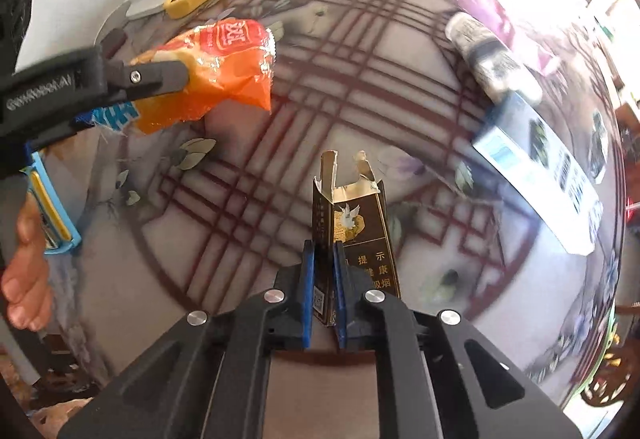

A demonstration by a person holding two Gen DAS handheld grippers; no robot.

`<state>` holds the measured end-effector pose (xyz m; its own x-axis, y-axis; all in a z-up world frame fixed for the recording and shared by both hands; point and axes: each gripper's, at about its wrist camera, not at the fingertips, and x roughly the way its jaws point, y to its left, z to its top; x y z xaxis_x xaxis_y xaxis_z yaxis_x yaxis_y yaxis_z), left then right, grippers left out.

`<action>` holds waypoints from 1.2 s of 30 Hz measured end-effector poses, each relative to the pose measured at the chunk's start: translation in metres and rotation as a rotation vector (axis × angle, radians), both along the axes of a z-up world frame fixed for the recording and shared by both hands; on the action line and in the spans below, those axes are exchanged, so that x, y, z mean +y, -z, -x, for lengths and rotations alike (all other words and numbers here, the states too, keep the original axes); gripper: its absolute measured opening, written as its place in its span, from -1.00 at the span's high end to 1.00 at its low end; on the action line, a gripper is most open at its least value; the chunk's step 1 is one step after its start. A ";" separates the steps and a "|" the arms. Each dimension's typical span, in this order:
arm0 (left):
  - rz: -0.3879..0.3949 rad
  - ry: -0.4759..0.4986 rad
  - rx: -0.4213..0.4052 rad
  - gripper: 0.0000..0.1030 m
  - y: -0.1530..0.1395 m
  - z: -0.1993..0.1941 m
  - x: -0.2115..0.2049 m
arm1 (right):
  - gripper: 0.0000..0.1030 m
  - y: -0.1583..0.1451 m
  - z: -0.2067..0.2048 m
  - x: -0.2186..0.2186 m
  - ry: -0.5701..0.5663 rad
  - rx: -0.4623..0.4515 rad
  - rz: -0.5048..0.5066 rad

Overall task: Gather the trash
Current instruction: 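Lift the chip bag and cigarette box and carry them toward the red bucket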

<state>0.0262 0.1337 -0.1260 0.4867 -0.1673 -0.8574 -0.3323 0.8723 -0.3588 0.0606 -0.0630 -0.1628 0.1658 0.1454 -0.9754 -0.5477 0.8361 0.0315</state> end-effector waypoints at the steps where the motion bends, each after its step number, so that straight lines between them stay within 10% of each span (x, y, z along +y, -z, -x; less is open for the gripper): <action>1: -0.005 0.005 0.002 -0.16 0.000 0.000 -0.001 | 0.83 0.000 0.001 -0.003 0.010 0.005 -0.002; 36: -0.049 0.054 -0.029 -0.20 -0.014 -0.005 -0.019 | 0.82 -0.023 0.024 -0.047 0.169 0.000 -0.072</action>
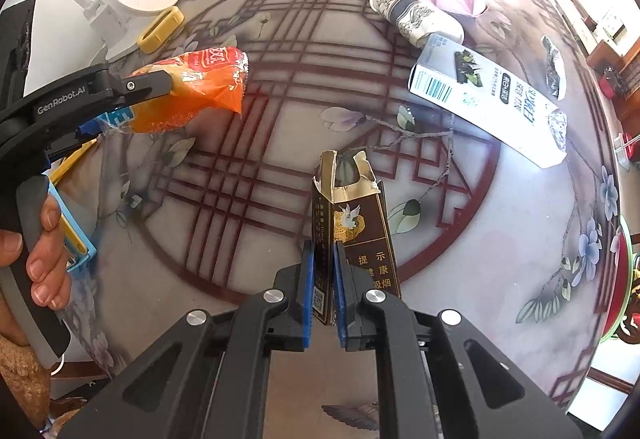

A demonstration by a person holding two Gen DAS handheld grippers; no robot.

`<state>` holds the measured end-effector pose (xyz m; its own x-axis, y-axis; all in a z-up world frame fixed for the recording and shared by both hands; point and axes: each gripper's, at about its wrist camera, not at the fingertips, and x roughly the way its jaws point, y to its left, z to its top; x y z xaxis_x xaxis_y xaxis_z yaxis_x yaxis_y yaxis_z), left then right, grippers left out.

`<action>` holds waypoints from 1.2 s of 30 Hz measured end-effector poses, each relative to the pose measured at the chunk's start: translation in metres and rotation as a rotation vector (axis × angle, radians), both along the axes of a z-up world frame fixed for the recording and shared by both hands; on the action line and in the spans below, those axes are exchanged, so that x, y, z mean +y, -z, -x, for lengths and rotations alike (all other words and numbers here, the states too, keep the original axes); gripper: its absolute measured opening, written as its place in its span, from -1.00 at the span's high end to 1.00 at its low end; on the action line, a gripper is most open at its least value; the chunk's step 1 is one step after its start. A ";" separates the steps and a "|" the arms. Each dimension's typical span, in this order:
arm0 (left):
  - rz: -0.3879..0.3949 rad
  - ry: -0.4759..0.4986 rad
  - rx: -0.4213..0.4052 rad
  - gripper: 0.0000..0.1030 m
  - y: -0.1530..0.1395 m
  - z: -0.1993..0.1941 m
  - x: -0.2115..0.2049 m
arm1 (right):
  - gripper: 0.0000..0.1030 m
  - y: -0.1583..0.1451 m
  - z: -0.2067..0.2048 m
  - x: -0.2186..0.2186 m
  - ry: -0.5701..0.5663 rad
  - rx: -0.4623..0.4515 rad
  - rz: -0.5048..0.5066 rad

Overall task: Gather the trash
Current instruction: 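Lift the chip bag and cigarette box and carry them toward the red bucket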

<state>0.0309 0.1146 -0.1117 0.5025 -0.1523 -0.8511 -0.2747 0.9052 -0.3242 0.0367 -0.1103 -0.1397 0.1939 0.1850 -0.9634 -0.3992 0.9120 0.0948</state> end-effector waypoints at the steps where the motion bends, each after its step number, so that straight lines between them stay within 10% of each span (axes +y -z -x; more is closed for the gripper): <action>1: 0.003 0.006 -0.007 -0.20 -0.003 0.002 -0.003 | 0.82 -0.001 0.001 0.000 0.000 -0.004 -0.001; 36: -0.034 0.211 -0.044 -0.20 -0.039 0.018 -0.146 | 0.81 -0.039 0.025 -0.120 0.167 -0.065 -0.123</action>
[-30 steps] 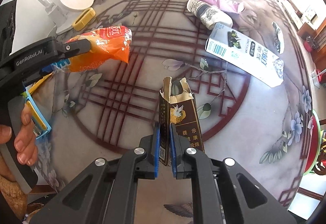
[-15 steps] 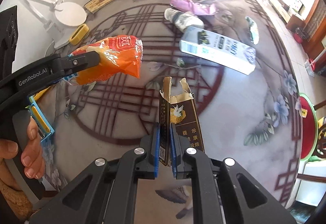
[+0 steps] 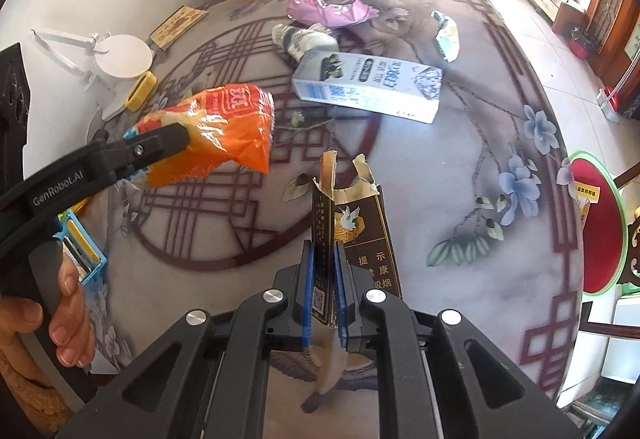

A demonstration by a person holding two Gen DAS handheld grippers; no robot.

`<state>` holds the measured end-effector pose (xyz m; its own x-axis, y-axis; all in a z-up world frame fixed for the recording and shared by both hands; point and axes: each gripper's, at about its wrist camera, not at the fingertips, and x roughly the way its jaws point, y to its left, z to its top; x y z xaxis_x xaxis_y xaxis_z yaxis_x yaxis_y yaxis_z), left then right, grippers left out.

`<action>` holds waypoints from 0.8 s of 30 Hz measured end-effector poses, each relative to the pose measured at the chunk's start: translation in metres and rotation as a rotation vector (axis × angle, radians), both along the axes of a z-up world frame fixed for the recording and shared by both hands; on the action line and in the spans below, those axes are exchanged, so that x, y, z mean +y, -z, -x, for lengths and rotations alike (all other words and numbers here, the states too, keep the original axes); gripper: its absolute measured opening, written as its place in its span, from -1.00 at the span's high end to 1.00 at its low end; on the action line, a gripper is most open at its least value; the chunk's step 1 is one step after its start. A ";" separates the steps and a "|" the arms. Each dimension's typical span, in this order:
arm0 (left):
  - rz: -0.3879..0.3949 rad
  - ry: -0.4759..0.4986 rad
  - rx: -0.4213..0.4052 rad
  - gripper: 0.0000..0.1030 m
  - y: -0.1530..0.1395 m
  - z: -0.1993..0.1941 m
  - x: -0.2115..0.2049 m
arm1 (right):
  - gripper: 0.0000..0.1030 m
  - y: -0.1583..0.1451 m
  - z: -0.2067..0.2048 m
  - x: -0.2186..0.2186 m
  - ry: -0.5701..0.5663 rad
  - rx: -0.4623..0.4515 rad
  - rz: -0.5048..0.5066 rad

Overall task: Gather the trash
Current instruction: 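Lift the chip bag and cigarette box and carry them toward the red bucket, then open both tools over the bucket to drop the bag and box in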

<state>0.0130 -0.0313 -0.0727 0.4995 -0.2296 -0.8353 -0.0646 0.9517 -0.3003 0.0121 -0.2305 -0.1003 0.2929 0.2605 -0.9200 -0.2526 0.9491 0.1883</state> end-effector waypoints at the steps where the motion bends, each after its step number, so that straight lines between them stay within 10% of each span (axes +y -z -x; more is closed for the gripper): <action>1: -0.007 0.006 -0.005 -0.20 -0.001 -0.001 -0.005 | 0.81 0.000 -0.002 -0.004 0.001 0.001 -0.003; 24: -0.057 0.043 0.022 -0.20 0.002 -0.015 -0.101 | 0.81 0.013 -0.019 -0.119 0.082 0.047 -0.052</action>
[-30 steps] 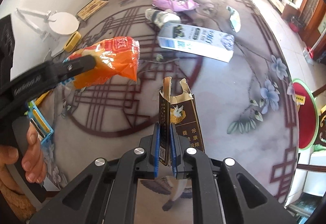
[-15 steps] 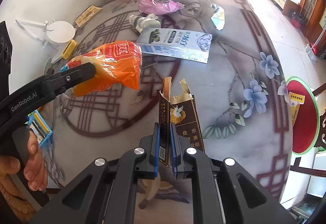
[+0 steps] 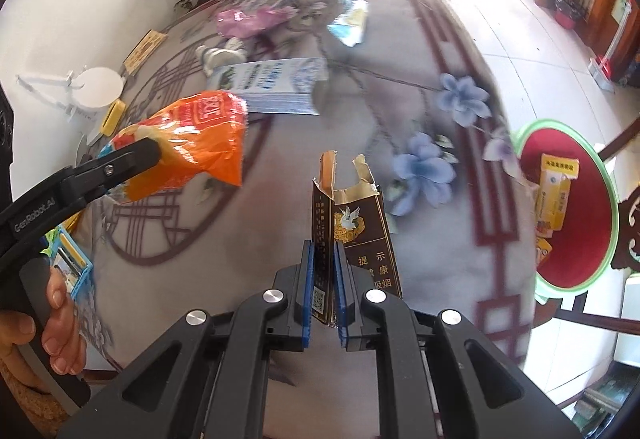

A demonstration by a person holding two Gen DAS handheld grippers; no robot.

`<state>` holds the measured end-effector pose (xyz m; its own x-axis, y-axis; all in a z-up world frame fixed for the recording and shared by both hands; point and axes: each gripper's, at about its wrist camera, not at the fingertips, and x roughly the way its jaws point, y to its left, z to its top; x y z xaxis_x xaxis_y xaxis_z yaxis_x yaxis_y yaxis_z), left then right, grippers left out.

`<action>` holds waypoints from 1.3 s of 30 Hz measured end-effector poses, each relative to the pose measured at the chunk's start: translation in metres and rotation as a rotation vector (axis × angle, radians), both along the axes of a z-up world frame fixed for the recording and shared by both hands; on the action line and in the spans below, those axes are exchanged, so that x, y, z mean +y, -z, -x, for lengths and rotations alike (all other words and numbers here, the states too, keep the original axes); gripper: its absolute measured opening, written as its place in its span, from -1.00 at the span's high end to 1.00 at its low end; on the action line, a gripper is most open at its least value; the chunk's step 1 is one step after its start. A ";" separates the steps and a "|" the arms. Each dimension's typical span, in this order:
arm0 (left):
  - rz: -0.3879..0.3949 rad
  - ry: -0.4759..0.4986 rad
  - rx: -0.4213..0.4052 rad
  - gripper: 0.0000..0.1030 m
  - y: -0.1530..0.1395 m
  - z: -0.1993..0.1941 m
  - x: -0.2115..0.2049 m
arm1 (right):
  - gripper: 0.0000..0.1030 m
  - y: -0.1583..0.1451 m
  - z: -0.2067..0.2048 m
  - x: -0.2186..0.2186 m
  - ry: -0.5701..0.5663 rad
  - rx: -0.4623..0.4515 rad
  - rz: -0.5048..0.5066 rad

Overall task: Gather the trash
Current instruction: 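Open both tools over the bucket to drop the bag and box in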

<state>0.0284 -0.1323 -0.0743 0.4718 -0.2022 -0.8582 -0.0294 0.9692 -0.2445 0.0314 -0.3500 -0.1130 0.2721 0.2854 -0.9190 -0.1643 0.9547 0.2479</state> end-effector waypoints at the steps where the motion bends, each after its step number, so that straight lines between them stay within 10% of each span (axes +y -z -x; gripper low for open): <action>1: -0.002 0.001 0.000 -0.20 0.000 -0.001 -0.004 | 0.81 0.001 -0.001 -0.008 0.011 0.003 -0.001; 26: -0.032 0.182 0.018 -0.20 0.006 -0.043 -0.127 | 0.74 0.014 -0.038 -0.223 0.391 -0.021 0.026; 30: -0.018 0.253 0.032 -0.20 0.009 -0.052 -0.160 | 0.22 0.022 -0.035 -0.234 0.427 -0.019 -0.001; 39: 0.013 0.482 0.022 -0.20 0.016 -0.066 -0.258 | 0.18 0.021 -0.016 -0.280 0.576 -0.025 0.020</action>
